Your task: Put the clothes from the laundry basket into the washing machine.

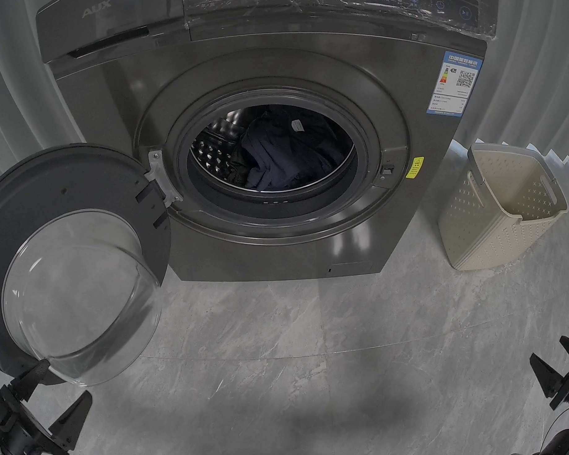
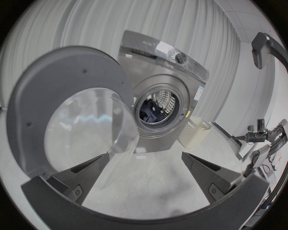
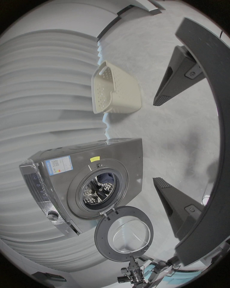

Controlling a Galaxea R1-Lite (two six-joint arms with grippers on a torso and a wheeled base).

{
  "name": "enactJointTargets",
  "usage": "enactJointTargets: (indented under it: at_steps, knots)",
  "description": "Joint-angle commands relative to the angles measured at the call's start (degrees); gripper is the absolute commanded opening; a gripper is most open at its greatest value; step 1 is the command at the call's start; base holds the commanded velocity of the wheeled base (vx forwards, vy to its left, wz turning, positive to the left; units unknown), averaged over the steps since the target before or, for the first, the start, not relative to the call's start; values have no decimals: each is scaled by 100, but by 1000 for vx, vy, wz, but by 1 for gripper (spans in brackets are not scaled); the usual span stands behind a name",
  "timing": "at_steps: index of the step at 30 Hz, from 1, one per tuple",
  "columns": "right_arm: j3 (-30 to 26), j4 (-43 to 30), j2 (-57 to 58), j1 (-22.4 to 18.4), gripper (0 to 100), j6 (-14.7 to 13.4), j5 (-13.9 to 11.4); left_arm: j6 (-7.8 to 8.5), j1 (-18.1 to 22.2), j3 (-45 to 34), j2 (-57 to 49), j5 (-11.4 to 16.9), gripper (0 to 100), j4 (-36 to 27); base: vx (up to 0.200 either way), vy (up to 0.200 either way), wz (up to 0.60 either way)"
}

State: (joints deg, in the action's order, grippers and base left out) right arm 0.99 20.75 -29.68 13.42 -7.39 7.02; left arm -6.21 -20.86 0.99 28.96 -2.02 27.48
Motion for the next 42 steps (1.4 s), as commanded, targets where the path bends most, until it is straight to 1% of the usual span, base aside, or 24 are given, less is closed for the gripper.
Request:
enactJointTargets:
  at_steps: [1, 2, 3, 6, 8, 10, 11, 12, 13, 14, 15, 16, 17, 18, 20, 21, 22, 23, 24, 26, 28, 29, 33, 42]
  knots:
    - [-90, -1354, 2151, -534, 100, 106, -69, 5, 1181, -90, -1859, 378, 100, -1016, 0, 0, 0]
    - [-90, -1433, 2213, -551, 100, 115, -69, 5, 1207, -90, -1903, 387, 100, -1051, 0, 0, 0]
    - [-81, -1802, 2476, -613, 100, 115, -113, 14, 1374, -99, -2097, 387, 100, -1254, 0, 0, 0]
    - [-72, -1767, 2432, -621, 100, 106, -78, 23, 1673, -99, -2369, 396, 100, -1649, 0, 0, 0]
    - [-64, -1811, 2415, -665, 100, 185, -34, 84, 1734, -99, -2413, 343, 100, -1781, 0, 0, 0]
    - [-46, -1846, 2476, -1008, 100, 370, -96, 102, 1884, -99, -2492, 343, 100, -1816, 0, 0, 0]
    - [-46, -1864, 2564, -1281, 100, 501, -184, 102, 2024, -99, -2606, 387, 100, -1860, 0, 0, 0]
    - [-46, -1881, 2652, -1448, 100, 598, -298, 181, 2130, -99, -2765, 405, 100, -1974, 0, 0, 0]
    - [-37, -1881, 2749, -1509, 100, 739, -421, 287, 2156, -99, -2861, 396, 100, -2212, 0, 0, 0]
    - [-37, -1881, 2819, -1465, 100, 809, -570, 269, 2156, -99, -2809, 405, 100, -2352, 0, 0, 0]
    - [-37, -1890, 2828, -1448, 100, 827, -588, 269, 2156, -99, -2800, 405, 100, -2370, 0, 0, 0]
    - [-55, -1820, 2933, -1369, 100, 958, -1089, 225, 2112, -99, -2835, 422, 100, -2335, 0, 0, 0]
    - [-46, -1829, 2960, -1342, 100, 976, -1265, 216, 2103, -99, -2861, 405, 100, -2308, 0, 0, 0]
    - [-28, -1873, 2960, -1342, 100, 950, -1212, 234, 2095, -99, -2870, 361, 100, -2317, 0, 0, 0]
    - [-81, -2092, 2960, -1351, 100, 704, -562, 410, 2103, -99, -2888, 325, 100, -2423, 0, 0, 0]
    - [-28, -2251, 2960, -1351, 100, 554, -377, 568, 2095, -99, -2888, 308, 100, -2510, 0, 0, 0]
    - [-2, -2312, 2951, -1351, 100, 519, -403, 664, 2103, -99, -2879, 281, 100, -2730, 0, 0, 0]
    - [7, -2312, 2951, -1342, 100, 616, -465, 761, 2095, -64, -2879, 308, 100, -2862, 0, 0, 0]
    - [-11, -2286, 2951, -1342, 100, 765, -553, 770, 2095, -37, -2888, 317, 100, -2950, 0, 0, 0]
    - [-11, -2277, 2960, -1333, 100, 844, -711, 656, 2095, -64, -2879, 299, 100, -2862, 0, 0, 0]
    - [-11, -2277, 2960, -1333, 100, 835, -711, 647, 2086, -64, -2879, 299, 100, -2853, 0, 0, 0]
    - [-20, -2259, 2960, -1342, 100, 809, -729, 568, 2086, -90, -2879, 281, 100, -2774, 0, 0, 0]
    - [-20, -2259, 2960, -1342, 100, 809, -720, 621, 2095, -90, -2879, 281, 100, -2774, 0, 0, 0]
    - [-20, -2259, 2960, -1342, 100, 809, -720, 647, 2095, -90, -2879, 290, 100, -2774, 0, 200, 0]
